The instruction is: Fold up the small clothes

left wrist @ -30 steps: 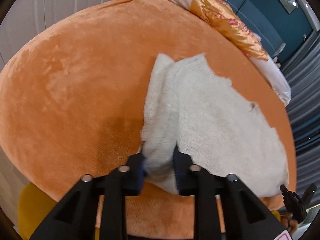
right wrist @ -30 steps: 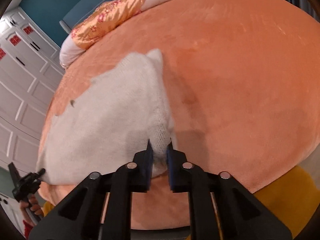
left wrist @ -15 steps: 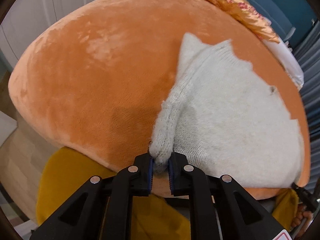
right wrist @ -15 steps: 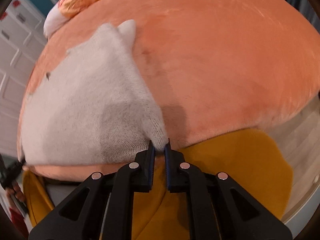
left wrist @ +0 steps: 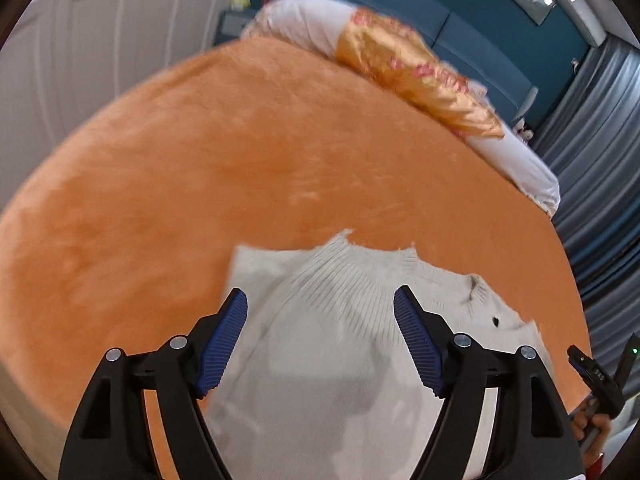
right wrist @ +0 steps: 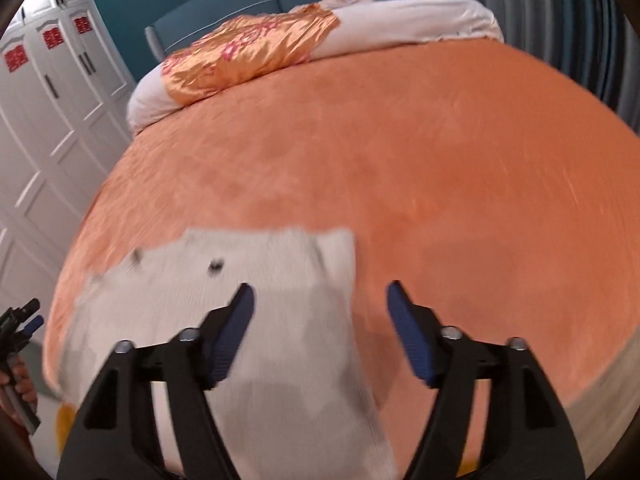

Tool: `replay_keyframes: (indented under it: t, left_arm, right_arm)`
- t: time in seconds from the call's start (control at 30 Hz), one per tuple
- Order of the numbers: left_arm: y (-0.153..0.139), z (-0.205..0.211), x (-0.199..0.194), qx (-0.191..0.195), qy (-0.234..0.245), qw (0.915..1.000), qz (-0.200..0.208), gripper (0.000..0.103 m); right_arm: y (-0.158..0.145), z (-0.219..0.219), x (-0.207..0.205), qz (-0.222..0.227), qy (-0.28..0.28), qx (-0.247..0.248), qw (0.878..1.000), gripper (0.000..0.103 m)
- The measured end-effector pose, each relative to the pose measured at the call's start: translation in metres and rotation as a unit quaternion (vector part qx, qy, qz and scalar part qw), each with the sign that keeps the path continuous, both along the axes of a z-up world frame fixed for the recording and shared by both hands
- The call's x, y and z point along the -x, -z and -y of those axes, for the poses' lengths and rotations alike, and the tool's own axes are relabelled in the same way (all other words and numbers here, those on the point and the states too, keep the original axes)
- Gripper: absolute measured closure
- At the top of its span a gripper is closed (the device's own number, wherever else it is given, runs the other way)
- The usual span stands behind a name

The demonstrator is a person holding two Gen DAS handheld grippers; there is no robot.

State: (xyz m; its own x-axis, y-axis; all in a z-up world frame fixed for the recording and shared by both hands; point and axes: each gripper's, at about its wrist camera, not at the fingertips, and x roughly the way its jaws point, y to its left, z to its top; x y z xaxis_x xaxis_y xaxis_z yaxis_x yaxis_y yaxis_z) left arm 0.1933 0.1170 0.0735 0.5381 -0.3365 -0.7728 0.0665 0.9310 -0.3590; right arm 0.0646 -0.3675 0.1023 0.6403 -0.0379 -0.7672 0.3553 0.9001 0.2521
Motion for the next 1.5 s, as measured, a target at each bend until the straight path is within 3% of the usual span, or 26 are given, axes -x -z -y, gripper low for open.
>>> replay_keyframes:
  t: [0.13, 0.17, 0.2, 0.23, 0.27, 0.37, 0.43, 0.5, 0.6, 0.63, 0.7, 0.8, 0.87, 0.97, 1.07, 1.2, 1.37, 1.5]
  left_arm:
    - [0.033, 0.016, -0.037, 0.01, -0.004, 0.9992, -0.038, 0.033]
    - [0.039, 0.019, -0.043, 0.013, 0.0, 0.9991, -0.04, 0.037]
    - [0.044, 0.022, -0.047, 0.014, 0.007, 0.9989, -0.045, 0.066]
    - [0.048, 0.026, -0.053, 0.006, 0.022, 0.9983, -0.054, 0.097]
    - [0.046, 0.029, -0.056, 0.004, 0.027, 0.9982, -0.053, 0.097]
    - [0.016, 0.018, -0.048, -0.017, 0.022, 0.9996, 0.005, 0.098]
    - [0.006, 0.007, -0.05, -0.032, 0.001, 0.9993, 0.018, 0.098]
    - [0.021, 0.001, -0.059, -0.064, -0.017, 0.9978, 0.004, 0.098]
    - [0.068, 0.002, -0.07, -0.084, -0.026, 0.9948, -0.052, 0.096]
    - [0.081, 0.004, -0.07, -0.09, -0.028, 0.994, -0.055, 0.094]
    - [0.072, 0.012, -0.063, -0.114, -0.038, 0.9923, -0.031, 0.086]
    - [0.054, 0.018, -0.055, -0.13, -0.039, 0.9905, -0.024, 0.067]
    - [0.029, 0.027, -0.039, -0.153, -0.042, 0.9872, 0.005, 0.064]
    - [0.0, 0.054, -0.013, -0.166, -0.012, 0.9854, 0.037, 0.059]
    - [-0.012, 0.099, 0.012, -0.179, 0.038, 0.9818, 0.049, 0.058]
    - [-0.005, 0.143, 0.039, -0.202, 0.072, 0.9758, 0.042, 0.058]
    - [0.02, 0.149, 0.048, -0.188, 0.072, 0.9795, -0.006, 0.058]
    - [0.032, 0.146, 0.057, -0.196, 0.067, 0.978, -0.023, 0.058]
  right_arm:
    - [0.037, -0.004, -0.047, -0.04, -0.014, -0.007, 0.999, 0.035]
    - [0.045, -0.005, -0.051, -0.049, -0.021, -0.012, 0.998, 0.055]
    - [0.053, -0.007, -0.06, -0.063, -0.033, -0.022, 0.997, 0.071]
    - [0.054, -0.008, -0.064, -0.067, -0.037, -0.03, 0.997, 0.094]
    - [0.044, -0.007, -0.062, -0.035, -0.037, -0.04, 0.998, 0.094]
    - [-0.003, 0.005, -0.042, 0.064, -0.024, -0.054, 0.996, 0.095]
    - [-0.013, 0.018, -0.034, 0.09, -0.001, -0.051, 0.995, 0.095]
    - [0.012, 0.033, -0.042, 0.051, 0.022, -0.04, 0.998, 0.096]
    - [0.088, 0.041, -0.063, -0.067, 0.034, -0.056, 0.996, 0.096]
    - [0.094, 0.04, -0.062, -0.058, 0.034, -0.049, 0.997, 0.095]
    - [0.079, 0.036, -0.063, -0.053, 0.032, -0.042, 0.997, 0.092]
    - [0.053, 0.03, -0.056, -0.045, 0.048, -0.031, 0.997, 0.072]
    - [0.025, 0.015, -0.041, -0.012, 0.05, 0.0, 0.999, 0.071]
    - [0.0, -0.029, -0.031, 0.022, -0.016, -0.025, 0.999, 0.072]
    - [-0.001, -0.109, -0.03, 0.017, -0.117, -0.037, 0.992, 0.072]
    - [0.011, -0.192, -0.018, 0.004, -0.214, -0.035, 0.976, 0.074]
    - [0.029, -0.227, -0.009, -0.024, -0.244, -0.04, 0.969, 0.075]
    - [0.037, -0.211, -0.005, -0.039, -0.23, -0.03, 0.972, 0.078]
